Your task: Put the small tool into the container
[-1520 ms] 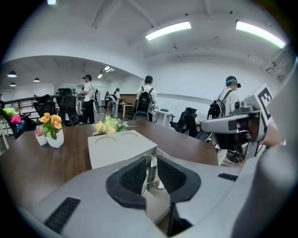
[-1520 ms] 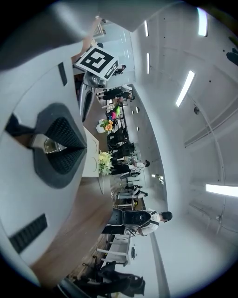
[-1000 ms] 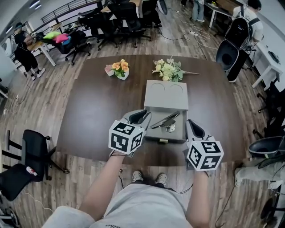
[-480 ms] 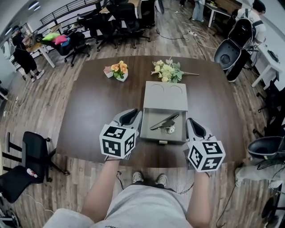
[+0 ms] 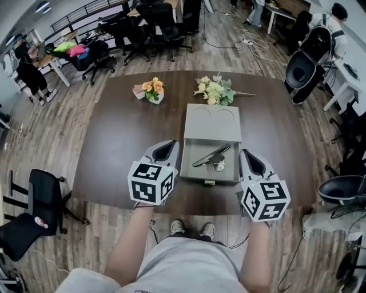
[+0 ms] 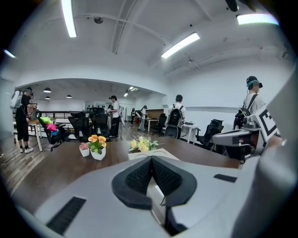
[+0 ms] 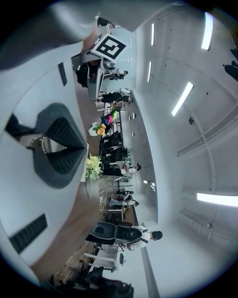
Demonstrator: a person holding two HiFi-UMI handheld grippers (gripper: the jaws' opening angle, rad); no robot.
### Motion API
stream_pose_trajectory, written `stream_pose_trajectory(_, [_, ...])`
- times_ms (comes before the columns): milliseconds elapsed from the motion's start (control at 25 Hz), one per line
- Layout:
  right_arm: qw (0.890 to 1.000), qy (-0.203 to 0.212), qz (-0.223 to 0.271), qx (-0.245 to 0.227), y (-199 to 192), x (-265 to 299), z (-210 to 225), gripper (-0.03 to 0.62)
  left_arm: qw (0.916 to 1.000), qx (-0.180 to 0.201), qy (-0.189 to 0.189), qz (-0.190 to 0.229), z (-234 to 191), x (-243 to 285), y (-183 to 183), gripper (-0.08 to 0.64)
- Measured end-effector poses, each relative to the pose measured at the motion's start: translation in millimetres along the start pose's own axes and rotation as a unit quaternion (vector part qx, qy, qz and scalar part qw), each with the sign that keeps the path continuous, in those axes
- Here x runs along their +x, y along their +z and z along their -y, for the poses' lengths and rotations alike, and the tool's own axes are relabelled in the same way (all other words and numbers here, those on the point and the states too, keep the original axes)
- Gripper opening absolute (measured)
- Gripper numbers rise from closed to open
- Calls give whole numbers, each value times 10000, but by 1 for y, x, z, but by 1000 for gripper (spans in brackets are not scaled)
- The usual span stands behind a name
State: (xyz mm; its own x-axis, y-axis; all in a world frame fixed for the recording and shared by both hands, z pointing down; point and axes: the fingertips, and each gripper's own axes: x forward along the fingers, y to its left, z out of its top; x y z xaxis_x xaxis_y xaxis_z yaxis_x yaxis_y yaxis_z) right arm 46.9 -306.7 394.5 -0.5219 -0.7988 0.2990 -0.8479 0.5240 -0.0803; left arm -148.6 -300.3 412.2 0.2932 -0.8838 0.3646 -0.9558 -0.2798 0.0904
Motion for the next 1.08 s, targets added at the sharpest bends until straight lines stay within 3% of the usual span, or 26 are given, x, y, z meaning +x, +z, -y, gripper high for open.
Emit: stream_pose_trajectory(1080, [9999, -10, 86, -108, 2, 0, 5, 3, 9999, 73, -44, -66, 9, 12, -5, -6])
